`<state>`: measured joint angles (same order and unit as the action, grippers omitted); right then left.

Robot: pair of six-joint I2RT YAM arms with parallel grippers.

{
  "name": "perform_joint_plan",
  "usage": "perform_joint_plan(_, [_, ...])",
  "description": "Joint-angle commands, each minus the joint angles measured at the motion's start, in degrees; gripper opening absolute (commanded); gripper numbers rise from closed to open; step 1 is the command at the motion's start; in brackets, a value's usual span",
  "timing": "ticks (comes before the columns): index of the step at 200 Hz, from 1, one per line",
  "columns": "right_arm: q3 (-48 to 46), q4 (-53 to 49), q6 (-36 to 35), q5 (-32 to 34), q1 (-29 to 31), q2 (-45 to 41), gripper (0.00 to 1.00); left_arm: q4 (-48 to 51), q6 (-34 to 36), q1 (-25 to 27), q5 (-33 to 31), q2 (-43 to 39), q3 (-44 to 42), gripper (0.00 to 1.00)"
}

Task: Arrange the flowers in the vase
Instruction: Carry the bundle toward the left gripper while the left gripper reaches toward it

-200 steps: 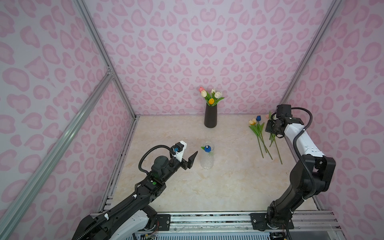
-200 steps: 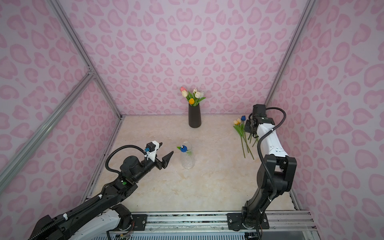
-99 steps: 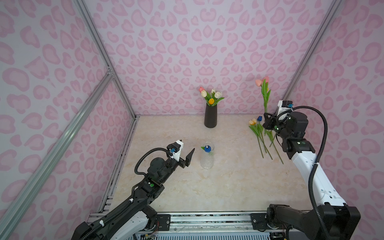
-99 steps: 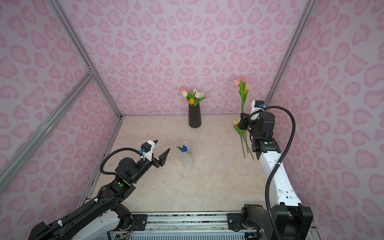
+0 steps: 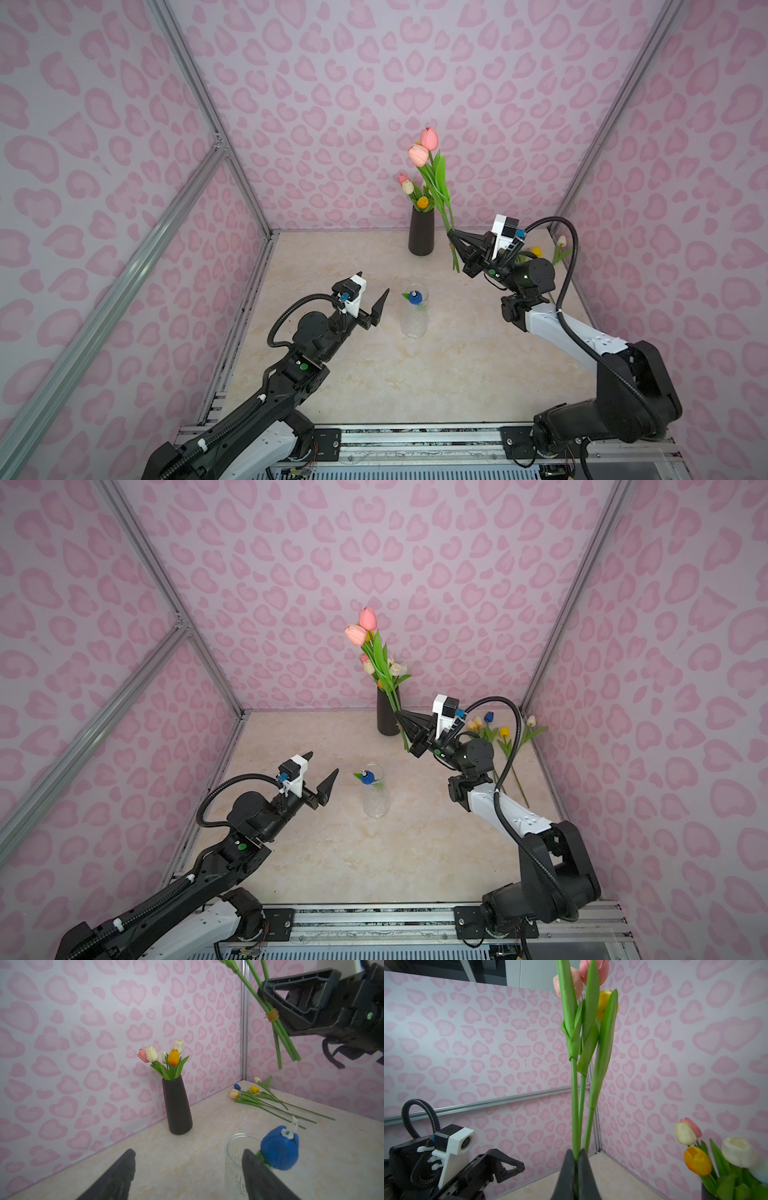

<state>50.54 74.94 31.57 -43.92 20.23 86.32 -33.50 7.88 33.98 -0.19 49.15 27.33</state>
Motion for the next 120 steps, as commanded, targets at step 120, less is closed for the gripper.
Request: perform_joint_plan(120, [0.7,14.4,-6.5,3.2,8.6,17.6,0.0,-3.7,2.5,-6.6,11.5,12.0,12.4,0.85])
